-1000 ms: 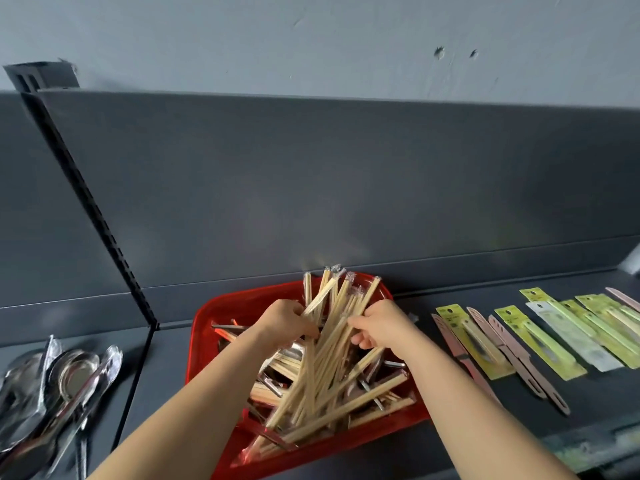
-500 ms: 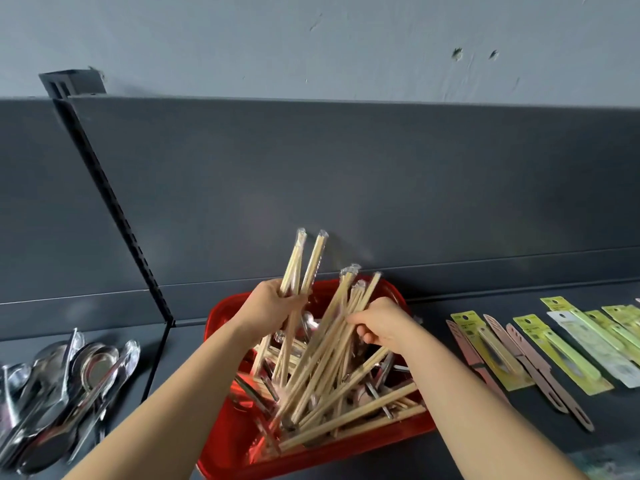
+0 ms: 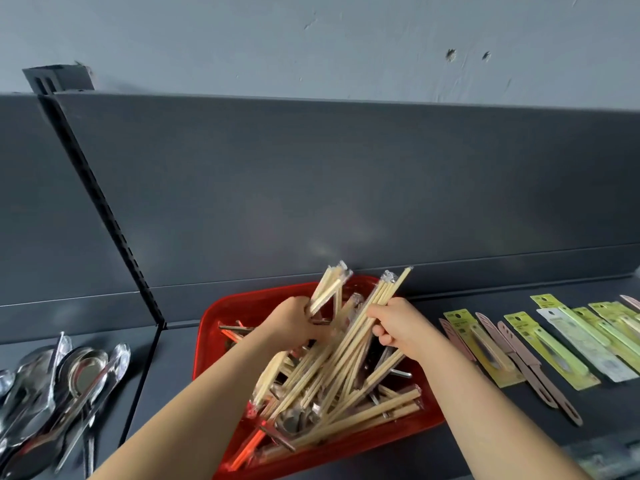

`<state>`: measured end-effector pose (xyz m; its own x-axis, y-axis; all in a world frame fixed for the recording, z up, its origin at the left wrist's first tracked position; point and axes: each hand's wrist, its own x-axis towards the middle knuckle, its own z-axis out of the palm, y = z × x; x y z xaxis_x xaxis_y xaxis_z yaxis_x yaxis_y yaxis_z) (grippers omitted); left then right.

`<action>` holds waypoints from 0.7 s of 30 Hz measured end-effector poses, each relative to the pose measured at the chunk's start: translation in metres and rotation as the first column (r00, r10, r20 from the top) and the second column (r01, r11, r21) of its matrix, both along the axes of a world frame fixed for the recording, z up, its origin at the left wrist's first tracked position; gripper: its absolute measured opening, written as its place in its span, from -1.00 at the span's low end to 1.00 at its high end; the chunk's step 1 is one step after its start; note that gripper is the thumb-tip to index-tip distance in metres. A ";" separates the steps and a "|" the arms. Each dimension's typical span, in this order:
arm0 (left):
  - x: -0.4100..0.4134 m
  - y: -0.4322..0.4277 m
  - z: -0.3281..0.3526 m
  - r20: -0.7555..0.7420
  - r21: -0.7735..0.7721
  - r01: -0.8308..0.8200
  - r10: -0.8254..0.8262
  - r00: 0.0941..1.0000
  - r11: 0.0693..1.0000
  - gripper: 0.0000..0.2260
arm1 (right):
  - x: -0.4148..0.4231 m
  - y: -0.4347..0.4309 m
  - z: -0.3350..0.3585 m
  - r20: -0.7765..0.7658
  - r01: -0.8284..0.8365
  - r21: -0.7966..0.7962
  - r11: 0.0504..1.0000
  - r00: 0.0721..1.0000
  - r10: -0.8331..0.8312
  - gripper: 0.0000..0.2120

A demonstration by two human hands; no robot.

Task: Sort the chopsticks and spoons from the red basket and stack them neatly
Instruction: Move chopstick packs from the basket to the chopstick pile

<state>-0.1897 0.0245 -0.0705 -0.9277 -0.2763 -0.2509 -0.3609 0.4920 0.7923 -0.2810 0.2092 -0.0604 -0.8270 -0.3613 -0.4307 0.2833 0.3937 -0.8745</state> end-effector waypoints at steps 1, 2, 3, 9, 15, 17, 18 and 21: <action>-0.001 0.002 -0.002 0.044 -0.036 0.033 -0.031 0.999 0.999 -0.63 | -0.001 0.003 -0.002 0.011 0.022 -0.008 1.000 1.000 -0.022 -0.95; -0.001 0.004 -0.005 0.076 -0.061 0.060 -0.055 0.996 0.996 -0.64 | -0.001 0.005 -0.004 0.019 0.043 -0.013 0.999 0.999 -0.043 -0.96; -0.002 0.005 -0.006 0.097 -0.072 0.079 -0.072 0.993 0.994 -0.64 | -0.002 0.008 -0.006 0.025 0.063 -0.017 0.998 0.998 -0.063 -0.96; -0.006 0.006 -0.010 0.181 -0.128 0.139 -0.114 0.977 0.982 -0.72 | -0.001 0.015 -0.009 0.063 0.098 -0.047 0.994 0.993 -0.095 -0.93; -0.002 -0.003 0.001 0.118 -0.009 0.136 -0.134 0.984 0.991 -0.87 | 0.001 0.011 -0.005 -0.010 0.007 -0.045 0.999 1.000 -0.008 -0.92; 0.002 -0.010 0.014 0.020 0.050 0.139 -0.140 0.990 0.989 -0.91 | 0.000 0.010 -0.002 -0.015 0.009 -0.126 0.992 1.000 -0.011 -0.91; 0.004 -0.014 0.022 -0.039 0.073 0.132 -0.130 0.991 0.988 -0.92 | -0.001 0.008 0.001 -0.028 0.005 -0.169 0.986 1.000 -0.010 -0.89; 0.012 -0.026 0.049 -0.206 0.194 0.072 -0.031 0.978 0.978 -0.89 | -0.005 0.002 0.020 -0.138 -0.018 -0.212 0.977 0.990 -0.012 -0.87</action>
